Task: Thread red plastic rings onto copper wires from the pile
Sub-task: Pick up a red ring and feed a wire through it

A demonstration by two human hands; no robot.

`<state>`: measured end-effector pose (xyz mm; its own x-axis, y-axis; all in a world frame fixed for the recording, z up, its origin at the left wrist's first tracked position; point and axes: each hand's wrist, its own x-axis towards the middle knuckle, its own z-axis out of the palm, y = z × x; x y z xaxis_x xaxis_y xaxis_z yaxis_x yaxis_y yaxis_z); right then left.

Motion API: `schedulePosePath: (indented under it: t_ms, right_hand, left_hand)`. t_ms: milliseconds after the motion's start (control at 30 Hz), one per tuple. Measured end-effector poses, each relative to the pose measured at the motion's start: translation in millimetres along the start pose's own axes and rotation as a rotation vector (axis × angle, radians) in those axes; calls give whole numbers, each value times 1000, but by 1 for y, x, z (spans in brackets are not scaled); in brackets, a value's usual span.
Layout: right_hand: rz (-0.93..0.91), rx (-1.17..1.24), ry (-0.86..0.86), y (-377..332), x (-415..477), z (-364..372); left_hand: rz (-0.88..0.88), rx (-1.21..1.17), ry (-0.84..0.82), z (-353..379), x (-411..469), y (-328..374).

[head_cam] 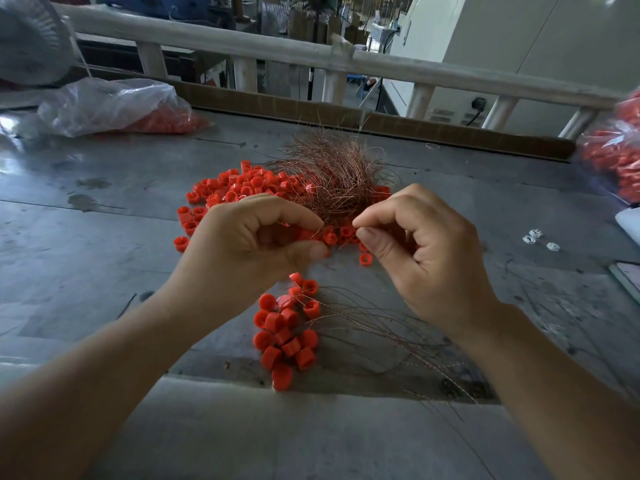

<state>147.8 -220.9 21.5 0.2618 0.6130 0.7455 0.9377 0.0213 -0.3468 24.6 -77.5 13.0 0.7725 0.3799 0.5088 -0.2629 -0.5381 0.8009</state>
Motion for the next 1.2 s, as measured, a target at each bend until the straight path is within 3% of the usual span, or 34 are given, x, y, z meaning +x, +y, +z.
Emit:
schedulePosePath:
  t_ms: [267,767,900,1067,1200]
  right_hand:
    - [-35,-52,-100,0,-1,3]
    - [-19,-183,-142,17,2,-4]
    - [93,-209,-202,24,3,-7]
    - [280,-232,-259,35,3,-5]
    - [303,-223,-271,35,2,-3]
  left_hand:
    - [50,107,4,4,0,-2]
    - [-135,219,79,4,1,-2]
    - [-175,219,145,2,3,-4]
    - [-246,27,216,-4,7,-9]
    - [-253,-17,203,-2,7,-7]
